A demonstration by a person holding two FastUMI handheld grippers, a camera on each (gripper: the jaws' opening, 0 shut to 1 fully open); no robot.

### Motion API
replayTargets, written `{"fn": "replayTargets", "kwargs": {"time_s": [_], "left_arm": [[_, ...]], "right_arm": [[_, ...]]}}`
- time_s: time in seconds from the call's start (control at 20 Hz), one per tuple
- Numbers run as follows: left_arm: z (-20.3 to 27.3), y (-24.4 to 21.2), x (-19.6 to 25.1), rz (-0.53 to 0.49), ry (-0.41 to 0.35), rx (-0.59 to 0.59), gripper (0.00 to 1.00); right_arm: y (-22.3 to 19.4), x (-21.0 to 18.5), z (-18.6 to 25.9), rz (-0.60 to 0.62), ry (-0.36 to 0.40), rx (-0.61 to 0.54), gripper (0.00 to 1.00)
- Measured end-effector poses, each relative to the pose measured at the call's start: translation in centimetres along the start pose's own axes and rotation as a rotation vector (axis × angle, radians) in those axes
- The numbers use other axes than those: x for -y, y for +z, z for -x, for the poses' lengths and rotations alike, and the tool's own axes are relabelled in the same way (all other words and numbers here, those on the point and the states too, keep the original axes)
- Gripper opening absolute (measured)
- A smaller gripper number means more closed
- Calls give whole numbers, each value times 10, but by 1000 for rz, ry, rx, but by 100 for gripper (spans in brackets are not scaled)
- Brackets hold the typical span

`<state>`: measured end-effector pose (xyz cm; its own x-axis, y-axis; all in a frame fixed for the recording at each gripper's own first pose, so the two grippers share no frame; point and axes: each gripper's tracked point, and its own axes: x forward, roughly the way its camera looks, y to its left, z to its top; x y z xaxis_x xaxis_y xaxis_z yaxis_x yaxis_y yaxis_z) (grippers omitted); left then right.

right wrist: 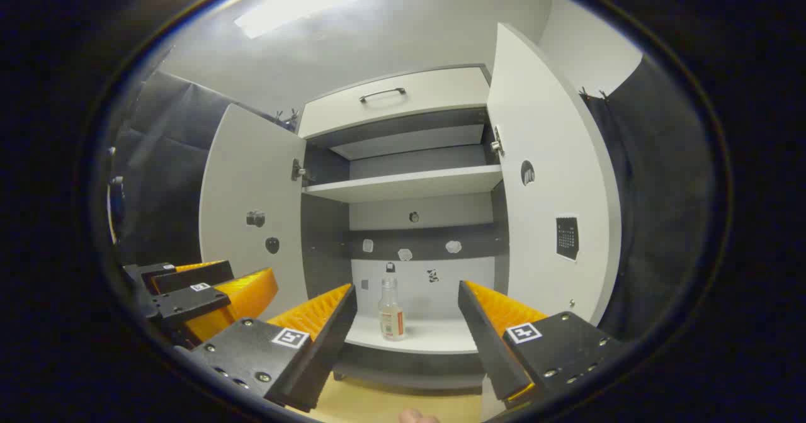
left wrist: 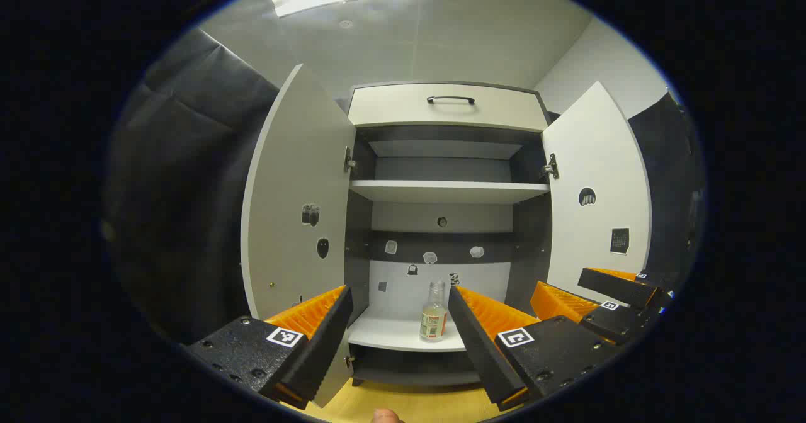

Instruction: Grasp the bottle in the cabinet with the left hand and place it on the coaster, then close the right door with the right hand and the left door with the left hand.

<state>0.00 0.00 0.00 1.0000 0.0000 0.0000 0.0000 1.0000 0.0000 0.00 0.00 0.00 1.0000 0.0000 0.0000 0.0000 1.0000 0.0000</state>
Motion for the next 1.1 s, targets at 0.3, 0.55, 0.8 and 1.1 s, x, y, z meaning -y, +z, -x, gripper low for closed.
{"fn": "replayTargets", "kwargs": {"time_s": [0.3, 0.55, 0.8, 1.1], "left_arm": [[-2, -6, 1, 10, 16, -14, 96], [-4, -9, -1, 24, 27, -24, 96], [-7, -13, 3, 33, 19, -34, 96], [-14, -17, 8, 28, 1, -45, 96]], "right_arm": [[3, 1, -5, -2, -5, -3, 98], [4, 5, -12, 7, -22, 12, 98], [8, 8, -12, 5, -35, 14, 98], [8, 13, -15, 17, -50, 30, 98]]}}
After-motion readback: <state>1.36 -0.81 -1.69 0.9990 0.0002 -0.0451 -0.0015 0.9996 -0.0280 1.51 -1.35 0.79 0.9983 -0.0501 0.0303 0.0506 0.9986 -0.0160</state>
